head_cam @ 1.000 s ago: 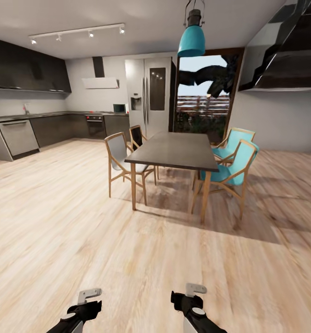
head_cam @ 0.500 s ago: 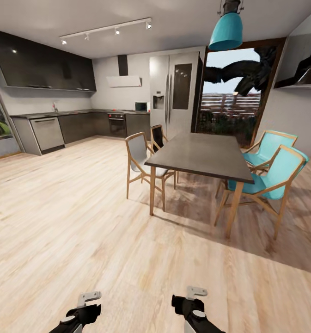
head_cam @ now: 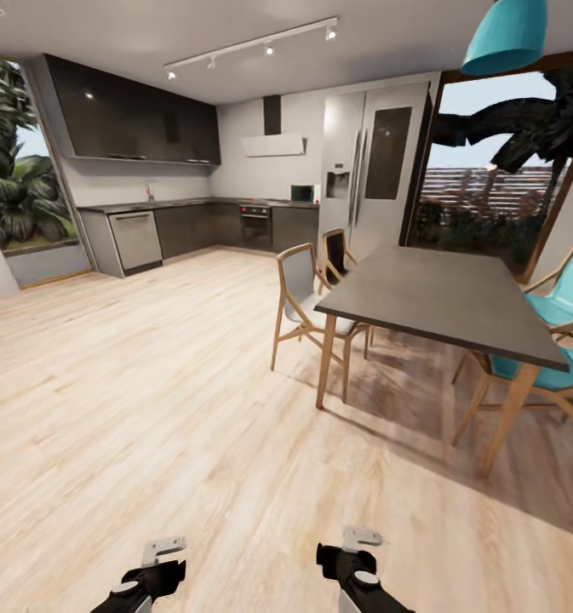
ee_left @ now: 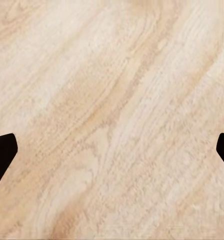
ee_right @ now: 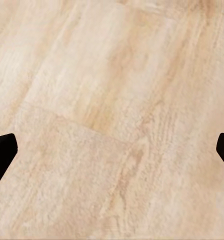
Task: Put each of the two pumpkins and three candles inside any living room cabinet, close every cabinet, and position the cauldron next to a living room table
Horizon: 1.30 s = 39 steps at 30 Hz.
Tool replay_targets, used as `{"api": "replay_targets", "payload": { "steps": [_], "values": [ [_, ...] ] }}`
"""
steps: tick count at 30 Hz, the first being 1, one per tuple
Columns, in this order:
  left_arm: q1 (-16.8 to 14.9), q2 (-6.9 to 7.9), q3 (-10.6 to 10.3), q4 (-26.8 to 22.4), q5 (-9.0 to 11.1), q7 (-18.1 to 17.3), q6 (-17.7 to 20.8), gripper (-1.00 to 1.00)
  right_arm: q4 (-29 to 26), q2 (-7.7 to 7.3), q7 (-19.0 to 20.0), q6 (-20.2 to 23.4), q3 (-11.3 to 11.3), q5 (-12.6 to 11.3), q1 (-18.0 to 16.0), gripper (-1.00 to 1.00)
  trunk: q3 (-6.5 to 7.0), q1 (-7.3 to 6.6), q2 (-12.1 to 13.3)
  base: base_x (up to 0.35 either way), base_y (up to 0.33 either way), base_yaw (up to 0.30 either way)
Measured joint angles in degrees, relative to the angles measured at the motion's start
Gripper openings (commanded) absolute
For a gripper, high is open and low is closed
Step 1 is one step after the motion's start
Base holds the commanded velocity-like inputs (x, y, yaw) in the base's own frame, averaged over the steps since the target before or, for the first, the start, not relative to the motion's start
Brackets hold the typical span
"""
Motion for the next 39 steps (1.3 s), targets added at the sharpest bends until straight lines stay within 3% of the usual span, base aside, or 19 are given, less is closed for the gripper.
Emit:
{"api": "replay_targets", "payload": {
  "steps": [9,33,39],
  "values": [
    [0.0,0.09,0.07,0.0,0.0,0.01,0.07,1.0,0.0,0.0,-0.08,0.02,2.0,-0.01,0.0,1.0,-0.39,0.01,0.0,0.254,0.2,0.257],
    [-0.01,0.69,0.28,0.01,0.2,-0.55,0.43,1.0,0.0,0.0,-0.08,0.19,2.37,-0.02,0.0,1.0,-1.7,0.01,0.0,0.154,0.261,0.242],
    [0.0,0.72,3.37,0.01,0.27,-0.8,0.65,1.0,0.0,0.0,-0.02,0.46,2.44,0.0,0.0,1.0,-2.05,0.0,0.0,0.209,0.145,0.236]
  ]
}}
